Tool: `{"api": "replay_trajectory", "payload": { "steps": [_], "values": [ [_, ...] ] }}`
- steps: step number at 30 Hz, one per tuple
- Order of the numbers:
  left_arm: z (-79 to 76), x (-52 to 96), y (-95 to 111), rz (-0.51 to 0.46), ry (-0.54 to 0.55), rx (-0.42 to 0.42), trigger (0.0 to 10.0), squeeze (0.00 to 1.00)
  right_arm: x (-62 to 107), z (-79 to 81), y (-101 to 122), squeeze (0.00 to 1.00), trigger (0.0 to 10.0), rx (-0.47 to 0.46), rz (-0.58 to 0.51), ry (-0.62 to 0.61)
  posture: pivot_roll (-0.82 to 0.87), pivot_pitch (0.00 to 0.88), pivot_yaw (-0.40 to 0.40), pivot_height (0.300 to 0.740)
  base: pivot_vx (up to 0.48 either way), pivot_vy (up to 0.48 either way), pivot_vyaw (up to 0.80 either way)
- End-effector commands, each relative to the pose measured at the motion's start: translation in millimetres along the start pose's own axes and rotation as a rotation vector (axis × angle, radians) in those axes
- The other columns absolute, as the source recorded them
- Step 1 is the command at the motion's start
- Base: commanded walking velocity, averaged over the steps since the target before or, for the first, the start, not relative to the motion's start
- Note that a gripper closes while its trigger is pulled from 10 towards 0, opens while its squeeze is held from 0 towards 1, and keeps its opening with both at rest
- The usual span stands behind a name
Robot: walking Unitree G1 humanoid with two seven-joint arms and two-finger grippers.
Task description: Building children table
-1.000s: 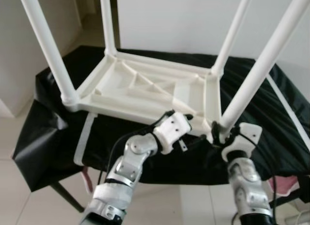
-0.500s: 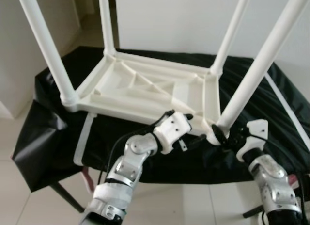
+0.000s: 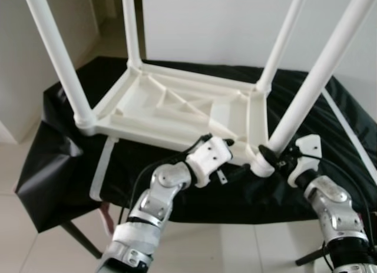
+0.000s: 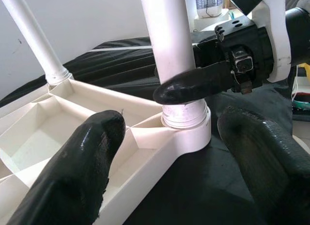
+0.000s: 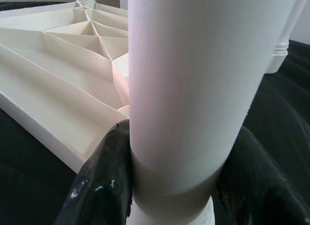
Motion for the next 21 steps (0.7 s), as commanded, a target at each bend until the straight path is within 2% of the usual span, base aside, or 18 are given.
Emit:
{"api": "replay_trajectory", "payload": {
  "steps": [1,5,6,9,10,13,16,21],
  "values": [
    [6.5,-0.4,-1.2,0.013,0.101,-0.010,10.0,0.00,2.0,2.9,-9.3,0.00,0.0,0.011,0.050,0.040,-0.03,0.000,-0.050,0.740,0.000,0.000,0.00],
    [5.9,-0.4,-1.5,0.013,0.101,-0.010,10.0,0.00,3.5,1.8,-13.1,0.00,0.0,0.003,0.064,0.046,-0.04,0.000,-0.049,0.740,0.000,0.000,0.00],
    [5.0,-1.0,-1.1,0.010,0.098,-0.009,10.0,0.00,4.6,0.1,-16.1,0.00,5.0,-0.005,0.084,0.031,-0.04,0.000,-0.051,0.740,0.000,0.000,0.00],
    [4.7,-1.3,-0.9,0.009,0.097,-0.009,10.0,0.00,4.8,-0.5,-17.3,0.00,5.0,-0.001,0.094,0.025,-0.04,0.000,-0.051,0.740,0.000,0.000,0.00],
    [4.7,-1.4,-1.0,0.010,0.096,-0.009,10.0,0.00,4.3,-1.1,-21.1,0.00,10.0,0.022,0.126,0.000,-0.04,0.000,-0.052,0.740,0.000,0.000,0.00],
    [4.6,-1.5,-1.1,0.010,0.095,-0.009,10.0,0.00,4.0,-1.7,-24.7,0.00,10.0,0.046,0.154,-0.026,-0.04,0.000,-0.052,0.740,0.000,0.000,0.00],
    [3.2,-1.8,-1.5,0.010,0.091,-0.009,10.0,0.00,1.8,-0.5,-30.8,0.00,10.0,0.041,0.199,-0.114,-0.04,0.000,-0.054,0.740,0.000,0.000,0.00],
    [1.7,-2.2,-1.8,0.010,0.089,-0.007,10.0,0.00,-0.7,6.5,-32.0,0.00,10.0,-0.012,0.212,-0.195,-0.04,0.000,-0.056,0.740,0.000,0.000,0.00]
  ]
}}
Point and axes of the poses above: a point about 5 cm out from each wrist's last joint towards the gripper, its own x axis pointing back from the gripper into the wrist, its own y axis along the axis of the wrist's last joint, z = x × y, the point moved 1 cm from there along -x, pointing out of the wrist towards the gripper, and after that the axes turned 2 degrees about x, right-handed, at the moved point
